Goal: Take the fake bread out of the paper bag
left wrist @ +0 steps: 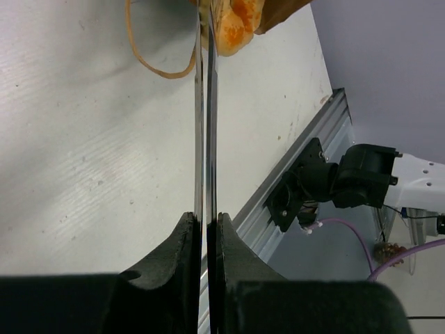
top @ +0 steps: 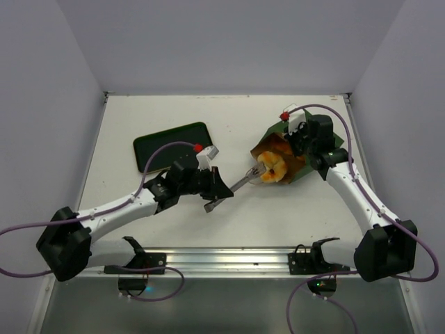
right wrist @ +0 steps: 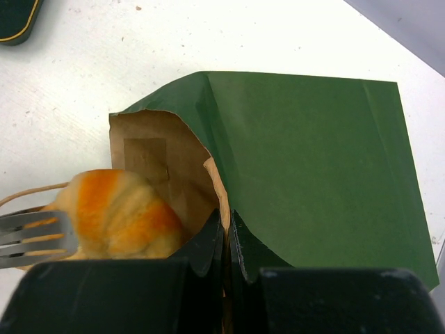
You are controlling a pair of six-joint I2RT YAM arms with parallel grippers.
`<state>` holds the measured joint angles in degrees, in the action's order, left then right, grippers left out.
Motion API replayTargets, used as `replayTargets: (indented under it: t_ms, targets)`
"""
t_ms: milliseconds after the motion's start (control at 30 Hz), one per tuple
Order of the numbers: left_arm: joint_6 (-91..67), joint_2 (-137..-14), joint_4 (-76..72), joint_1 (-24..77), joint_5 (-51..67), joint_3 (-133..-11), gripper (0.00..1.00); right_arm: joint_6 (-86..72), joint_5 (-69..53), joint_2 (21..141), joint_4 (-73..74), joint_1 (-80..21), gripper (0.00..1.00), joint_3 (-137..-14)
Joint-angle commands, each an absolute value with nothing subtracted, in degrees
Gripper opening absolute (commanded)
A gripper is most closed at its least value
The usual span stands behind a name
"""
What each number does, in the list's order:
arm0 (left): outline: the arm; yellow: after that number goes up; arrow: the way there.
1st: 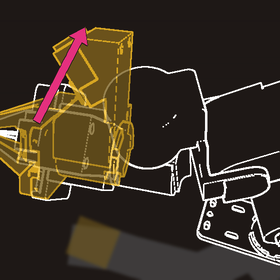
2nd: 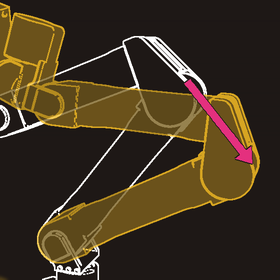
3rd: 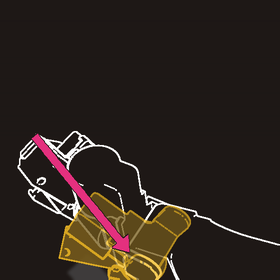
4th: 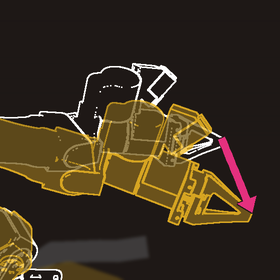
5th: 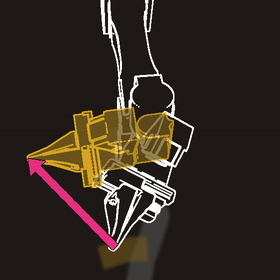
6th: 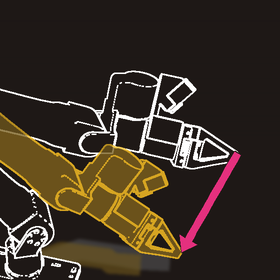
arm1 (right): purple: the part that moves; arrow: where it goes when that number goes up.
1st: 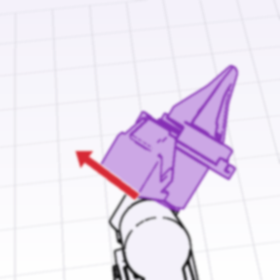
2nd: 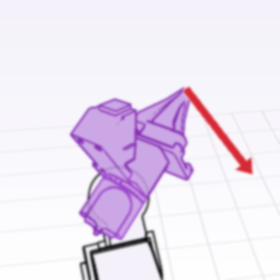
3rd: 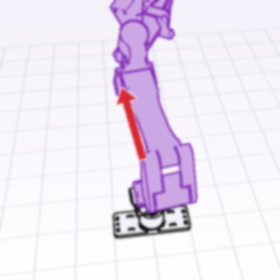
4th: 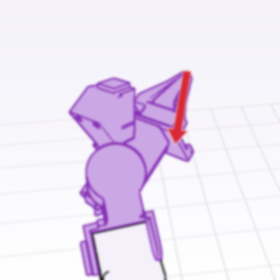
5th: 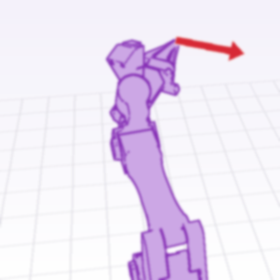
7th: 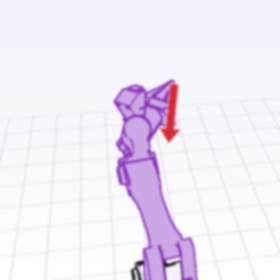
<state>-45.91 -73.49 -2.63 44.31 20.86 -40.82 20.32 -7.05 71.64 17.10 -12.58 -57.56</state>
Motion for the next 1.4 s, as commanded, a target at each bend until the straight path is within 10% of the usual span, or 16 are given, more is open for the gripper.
replayTargets:
  t_ms: [0,367,767,1367]
  targets:
    - [-44.0,-64.7,2.0,43.9,20.0,-40.5,0.00,19.0,-6.5,70.6,14.7,-11.9,0.00,-57.7]
    - [-39.4,-49.1,23.8,36.9,10.4,-44.9,0.00,18.1,-7.8,70.1,14.2,-10.5,0.00,-57.3]
    - [-35.9,-76.3,10.6,11.5,19.1,-53.3,0.00,17.4,-9.8,70.1,13.7,-10.4,0.00,-57.2]
    - [-34.5,-85.1,7.6,6.1,21.4,-54.6,0.00,17.2,-10.5,70.2,13.1,-10.2,0.00,-56.2]
